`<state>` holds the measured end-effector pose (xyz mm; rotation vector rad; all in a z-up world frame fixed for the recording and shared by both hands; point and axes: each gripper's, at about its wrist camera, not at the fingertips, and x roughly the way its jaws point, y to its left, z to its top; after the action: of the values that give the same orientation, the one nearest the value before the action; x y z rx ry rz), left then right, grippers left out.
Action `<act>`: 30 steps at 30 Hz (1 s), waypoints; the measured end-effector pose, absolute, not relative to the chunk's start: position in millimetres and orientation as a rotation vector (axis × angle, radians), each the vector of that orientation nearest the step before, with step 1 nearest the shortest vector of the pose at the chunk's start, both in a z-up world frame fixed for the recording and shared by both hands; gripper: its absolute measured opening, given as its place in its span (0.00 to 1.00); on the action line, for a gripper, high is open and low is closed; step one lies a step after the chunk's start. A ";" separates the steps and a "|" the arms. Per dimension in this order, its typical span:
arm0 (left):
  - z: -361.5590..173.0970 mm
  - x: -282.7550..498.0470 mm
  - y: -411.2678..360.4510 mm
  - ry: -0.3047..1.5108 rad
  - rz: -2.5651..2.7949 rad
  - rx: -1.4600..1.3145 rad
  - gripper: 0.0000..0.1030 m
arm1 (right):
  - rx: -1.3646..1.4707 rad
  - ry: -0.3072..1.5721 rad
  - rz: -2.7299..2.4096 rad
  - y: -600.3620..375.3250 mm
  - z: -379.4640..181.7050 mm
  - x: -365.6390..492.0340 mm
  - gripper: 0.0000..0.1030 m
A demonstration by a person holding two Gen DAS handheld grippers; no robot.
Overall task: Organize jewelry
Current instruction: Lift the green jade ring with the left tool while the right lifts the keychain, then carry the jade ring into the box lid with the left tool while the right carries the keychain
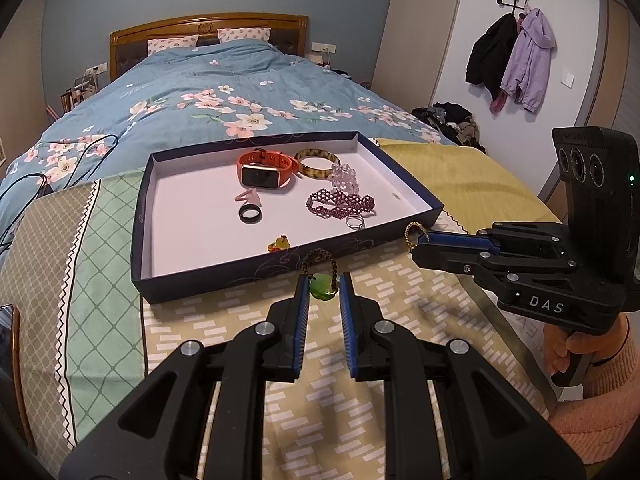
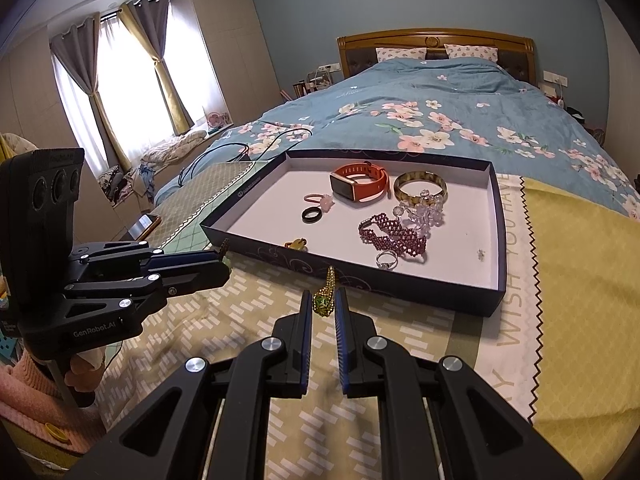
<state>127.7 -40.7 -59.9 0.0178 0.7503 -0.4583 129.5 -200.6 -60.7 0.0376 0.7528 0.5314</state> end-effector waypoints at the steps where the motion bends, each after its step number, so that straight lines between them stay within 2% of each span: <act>1: -59.2 128.1 -40.4 0.749 -0.457 0.018 0.15 | 0.037 0.749 0.532 -200.6 -59.6 130.4 0.09; 30: -39.4 148.9 -40.0 0.693 -0.430 0.027 0.15 | -0.001 0.707 0.528 -192.1 -42.5 152.7 0.09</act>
<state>148.9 -40.0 -39.4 0.0273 0.6934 -0.4303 152.7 -192.1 -42.5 -0.0010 0.7075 0.5284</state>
